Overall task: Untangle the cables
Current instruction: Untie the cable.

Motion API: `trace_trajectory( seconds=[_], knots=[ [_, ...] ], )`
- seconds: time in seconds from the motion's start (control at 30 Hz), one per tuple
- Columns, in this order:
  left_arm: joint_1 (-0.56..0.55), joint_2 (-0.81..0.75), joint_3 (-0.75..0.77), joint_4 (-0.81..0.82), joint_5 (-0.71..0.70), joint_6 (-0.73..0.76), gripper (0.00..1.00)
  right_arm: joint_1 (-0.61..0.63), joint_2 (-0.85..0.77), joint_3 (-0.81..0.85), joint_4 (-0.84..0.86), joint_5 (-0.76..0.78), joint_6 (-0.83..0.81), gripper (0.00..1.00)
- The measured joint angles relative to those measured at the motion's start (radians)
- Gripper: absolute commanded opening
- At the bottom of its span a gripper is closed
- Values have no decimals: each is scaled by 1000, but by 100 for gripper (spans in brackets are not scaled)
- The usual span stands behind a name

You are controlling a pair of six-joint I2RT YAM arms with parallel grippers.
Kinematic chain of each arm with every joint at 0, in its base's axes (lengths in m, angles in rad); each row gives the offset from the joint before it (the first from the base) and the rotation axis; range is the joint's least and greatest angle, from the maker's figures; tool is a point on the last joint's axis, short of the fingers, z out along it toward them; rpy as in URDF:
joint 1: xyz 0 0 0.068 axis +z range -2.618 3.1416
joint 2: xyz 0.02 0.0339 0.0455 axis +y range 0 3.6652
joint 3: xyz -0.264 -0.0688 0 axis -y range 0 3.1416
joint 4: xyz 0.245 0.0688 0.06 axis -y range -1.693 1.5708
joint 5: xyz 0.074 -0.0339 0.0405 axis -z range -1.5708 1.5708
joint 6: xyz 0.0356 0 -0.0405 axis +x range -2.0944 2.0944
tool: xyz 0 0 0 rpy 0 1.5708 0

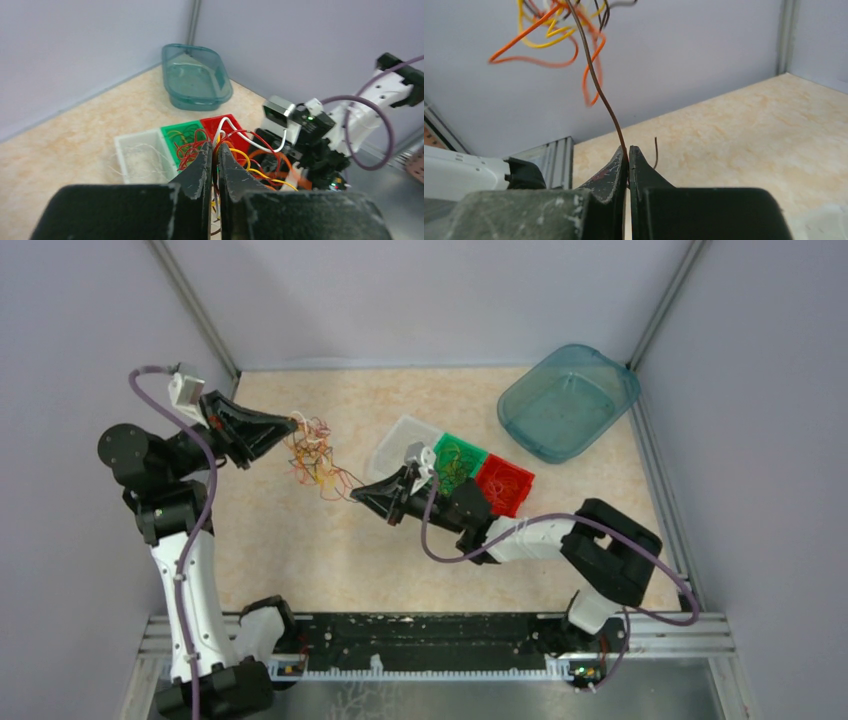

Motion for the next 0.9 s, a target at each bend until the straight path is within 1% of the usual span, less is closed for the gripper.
trace_trajectory(
  seconds=[0.13,0.23,0.4,0.47,0.53,0.57,0.73,0.8,0.9],
  knots=[
    [0,1,79,-105,-74,132,10,-5,-149,-133,-60,79,-54,0],
    [0,-3,120,-193,-139,273,10,-25,-282,-206,-113,137,-89,0],
    [-2,-12,123,-334,-223,505,9,-102,-525,-240,-260,233,-152,0],
    [-2,-18,97,-384,-254,592,7,-124,-594,-233,-317,256,-180,0],
    [-2,-31,49,-433,-299,675,1,-144,-650,-211,-384,279,-210,0],
    [-2,-36,23,-452,-328,710,0,-157,-674,-192,-422,286,-222,0],
    [-6,-42,-86,-513,-534,855,0,-221,-796,-121,-558,329,-276,0],
    [-6,-36,-116,-515,-635,904,0,-230,-858,-114,-593,360,-302,0],
    [-11,-33,-152,-496,-730,943,0,-236,-934,-114,-649,401,-333,0]
  ],
)
